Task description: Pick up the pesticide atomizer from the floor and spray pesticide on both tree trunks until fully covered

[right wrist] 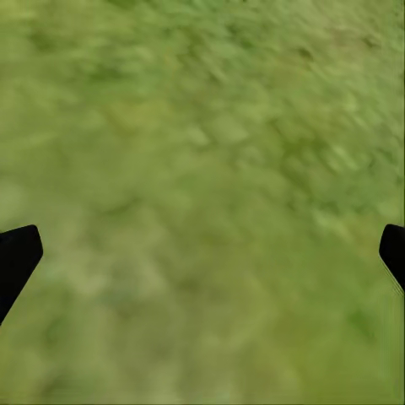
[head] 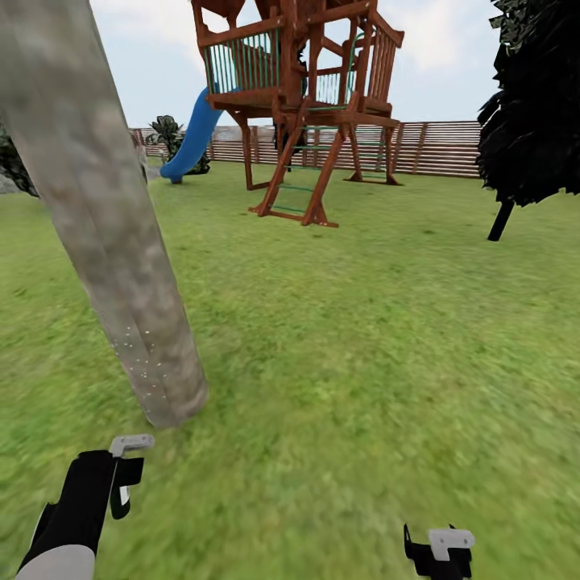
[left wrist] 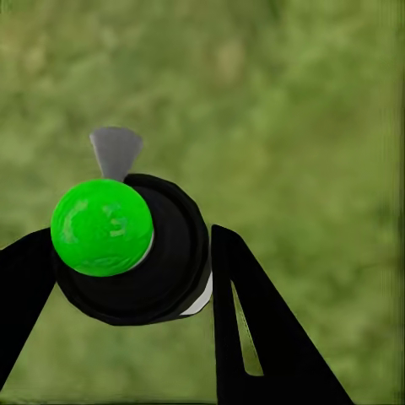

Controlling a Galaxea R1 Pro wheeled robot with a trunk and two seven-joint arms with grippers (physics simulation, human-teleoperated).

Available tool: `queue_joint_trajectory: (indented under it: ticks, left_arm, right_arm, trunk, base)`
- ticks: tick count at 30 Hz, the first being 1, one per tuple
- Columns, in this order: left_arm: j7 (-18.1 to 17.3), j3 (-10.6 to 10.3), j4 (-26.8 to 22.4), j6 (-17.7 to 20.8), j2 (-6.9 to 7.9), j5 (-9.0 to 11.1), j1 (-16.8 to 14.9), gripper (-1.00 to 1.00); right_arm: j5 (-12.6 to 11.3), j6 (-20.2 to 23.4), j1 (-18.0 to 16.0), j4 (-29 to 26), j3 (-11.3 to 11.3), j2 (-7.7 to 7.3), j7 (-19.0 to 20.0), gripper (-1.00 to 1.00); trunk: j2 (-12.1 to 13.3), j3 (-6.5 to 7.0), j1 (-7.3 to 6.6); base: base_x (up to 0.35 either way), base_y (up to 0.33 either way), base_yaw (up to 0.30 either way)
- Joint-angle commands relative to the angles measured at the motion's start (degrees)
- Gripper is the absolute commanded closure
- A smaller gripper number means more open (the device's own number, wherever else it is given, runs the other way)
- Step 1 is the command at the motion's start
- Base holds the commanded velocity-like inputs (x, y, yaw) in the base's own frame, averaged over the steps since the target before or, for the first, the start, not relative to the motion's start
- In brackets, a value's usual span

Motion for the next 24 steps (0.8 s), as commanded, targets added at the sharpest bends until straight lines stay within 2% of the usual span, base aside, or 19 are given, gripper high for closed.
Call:
queue_joint_trajectory:
  ticks: [1, 15, 19, 24]
  left_arm:
    - [0.01, 0.00, 0.00, -0.01, -0.02, -0.03, 0.00, 1.00]
    - [0.01, 0.09, 0.00, -0.01, -0.09, 0.02, 0.00, 1.00]
    - [0.08, 0.01, 0.00, -0.07, 0.04, 3.07, 0.00, 1.00]
    - [0.09, 0.00, 0.00, -0.10, 0.05, 3.50, 0.00, 1.00]
  right_arm:
    - [0.00, 0.00, 0.00, 0.00, 0.00, 0.00, 0.00, -1.00]
    - [-0.01, 0.00, 0.00, 0.00, 0.00, 0.00, 0.00, -1.00]
    - [0.00, 0.00, 0.00, 0.00, 0.00, 0.00, 0.00, -1.00]
    - [0.01, 0.00, 0.00, 0.00, 0.00, 0.00, 0.00, -1.00]
  trunk:
    - [0.00, 0.00, 0.00]
    - [0.00, 0.00, 0.00]
    - [0.00, 0.00, 0.00]
    - [0.00, 0.00, 0.00]
  base:
    - [0.121, -0.254, 0.275]
    - [0.130, -0.254, 0.024]
    - [0.097, -0.262, 0.012]
    - [0.087, -0.265, 0.250]
